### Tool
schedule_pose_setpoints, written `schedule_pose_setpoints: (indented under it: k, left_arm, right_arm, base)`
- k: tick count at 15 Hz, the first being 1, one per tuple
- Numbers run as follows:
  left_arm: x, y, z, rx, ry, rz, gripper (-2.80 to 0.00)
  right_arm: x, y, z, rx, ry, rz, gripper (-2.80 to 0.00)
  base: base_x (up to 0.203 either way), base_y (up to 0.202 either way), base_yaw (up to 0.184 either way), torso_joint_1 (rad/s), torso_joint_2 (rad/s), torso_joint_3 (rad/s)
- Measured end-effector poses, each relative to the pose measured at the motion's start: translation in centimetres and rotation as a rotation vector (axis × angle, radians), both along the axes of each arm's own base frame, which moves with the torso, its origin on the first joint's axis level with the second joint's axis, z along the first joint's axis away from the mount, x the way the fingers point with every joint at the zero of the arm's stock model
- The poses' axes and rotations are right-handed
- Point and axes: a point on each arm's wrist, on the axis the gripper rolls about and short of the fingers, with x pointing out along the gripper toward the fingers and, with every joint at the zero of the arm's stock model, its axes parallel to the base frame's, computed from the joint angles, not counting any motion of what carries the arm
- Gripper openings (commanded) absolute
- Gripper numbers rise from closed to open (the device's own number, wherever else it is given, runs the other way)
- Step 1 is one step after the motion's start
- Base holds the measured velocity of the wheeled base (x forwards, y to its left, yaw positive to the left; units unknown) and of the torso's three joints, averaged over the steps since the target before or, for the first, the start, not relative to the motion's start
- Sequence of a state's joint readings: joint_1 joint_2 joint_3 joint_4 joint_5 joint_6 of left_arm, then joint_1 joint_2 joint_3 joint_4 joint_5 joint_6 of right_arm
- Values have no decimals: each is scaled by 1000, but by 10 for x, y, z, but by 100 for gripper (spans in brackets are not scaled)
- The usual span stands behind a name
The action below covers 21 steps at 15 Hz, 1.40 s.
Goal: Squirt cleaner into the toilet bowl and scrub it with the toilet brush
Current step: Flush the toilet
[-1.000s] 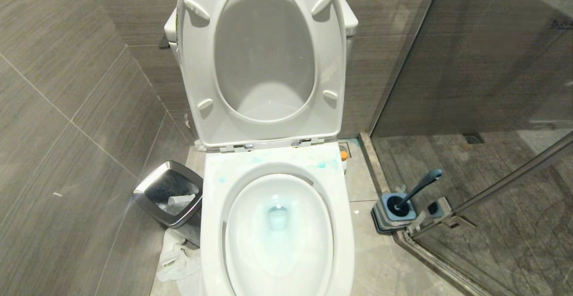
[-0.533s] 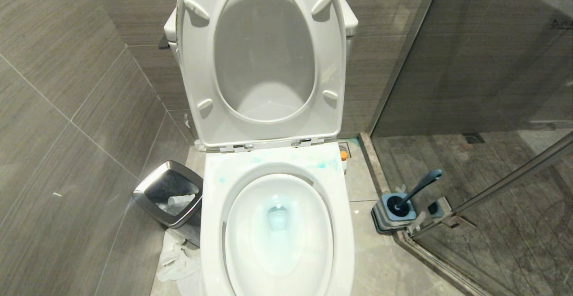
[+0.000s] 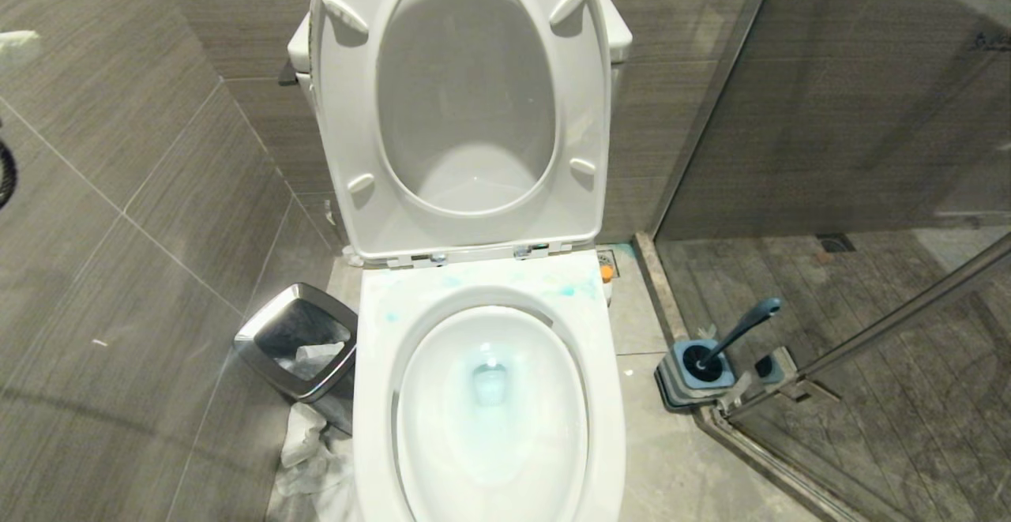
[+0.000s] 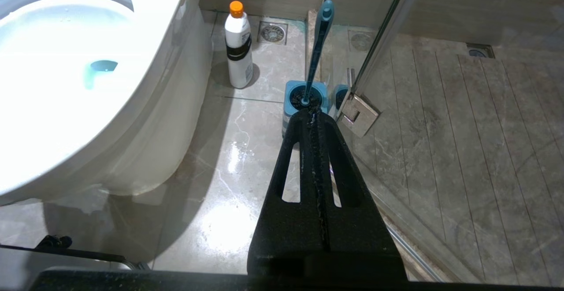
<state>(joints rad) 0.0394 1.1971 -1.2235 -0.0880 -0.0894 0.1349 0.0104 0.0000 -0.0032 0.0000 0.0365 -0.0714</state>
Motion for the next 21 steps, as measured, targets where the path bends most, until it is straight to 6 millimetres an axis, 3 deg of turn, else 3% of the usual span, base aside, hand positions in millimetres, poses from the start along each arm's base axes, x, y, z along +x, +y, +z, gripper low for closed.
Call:
schedule_pose_setpoints:
  k: [3, 5, 9, 14, 21]
  left_arm:
    - [52, 7, 16, -5, -25, -88, -280]
    - [73, 11, 12, -31, 6, -147, -280]
    - [92, 17, 7, -51, 31, -155, -280]
    - [116, 13, 18, -57, -106, -186, -280]
    - [183, 2, 3, -130, -130, -194, -280]
  right_arm:
    - [0, 0, 0, 0, 0, 0, -280]
    - [0, 0, 0, 0, 0, 0, -280]
    - [0, 0, 0, 0, 0, -1, -280]
    - [0, 0, 0, 0, 0, 0, -280]
    - [0, 0, 0, 0, 0, 0, -280]
  base:
    - [0, 0, 0, 0, 0, 0]
    - [0, 0, 0, 0, 0, 0]
    - [0, 0, 0, 0, 0, 0]
    - [0, 0, 0, 0, 0, 0]
    - [0, 0, 0, 0, 0, 0]
